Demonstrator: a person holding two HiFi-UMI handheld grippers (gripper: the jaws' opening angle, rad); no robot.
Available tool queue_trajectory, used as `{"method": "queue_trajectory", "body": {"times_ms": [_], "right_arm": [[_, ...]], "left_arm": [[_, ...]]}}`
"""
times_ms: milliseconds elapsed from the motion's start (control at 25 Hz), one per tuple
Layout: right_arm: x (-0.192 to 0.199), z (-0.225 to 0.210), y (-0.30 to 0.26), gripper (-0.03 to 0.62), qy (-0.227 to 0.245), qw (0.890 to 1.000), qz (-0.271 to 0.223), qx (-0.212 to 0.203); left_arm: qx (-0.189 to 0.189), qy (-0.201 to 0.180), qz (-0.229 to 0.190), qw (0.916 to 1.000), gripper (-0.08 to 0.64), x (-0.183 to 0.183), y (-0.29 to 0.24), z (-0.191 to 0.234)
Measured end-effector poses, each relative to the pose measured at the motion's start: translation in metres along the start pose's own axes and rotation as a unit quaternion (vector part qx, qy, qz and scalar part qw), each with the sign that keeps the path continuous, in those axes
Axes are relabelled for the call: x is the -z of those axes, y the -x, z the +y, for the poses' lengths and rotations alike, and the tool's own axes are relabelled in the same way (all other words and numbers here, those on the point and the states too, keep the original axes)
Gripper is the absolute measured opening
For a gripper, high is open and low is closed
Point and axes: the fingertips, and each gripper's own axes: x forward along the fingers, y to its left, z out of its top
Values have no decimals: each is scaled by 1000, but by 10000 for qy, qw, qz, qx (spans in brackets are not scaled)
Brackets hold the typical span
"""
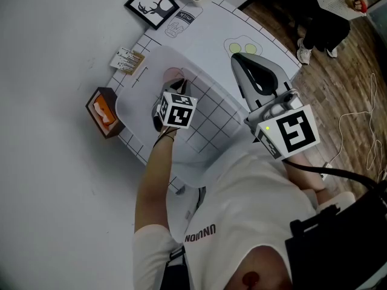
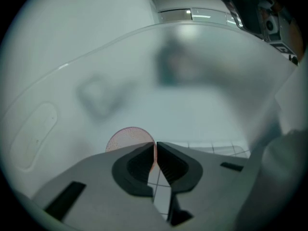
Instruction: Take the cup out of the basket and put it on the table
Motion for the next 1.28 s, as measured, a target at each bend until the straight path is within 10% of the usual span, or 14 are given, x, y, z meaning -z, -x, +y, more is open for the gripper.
{"method": "queue_trajectory", "body": {"times_ms": [1280], "right_arm": [[-1, 2, -1, 20, -2, 10000, -12, -44]], "left_arm": [[-241, 32, -51, 9997, 29, -19, 30, 8]]}}
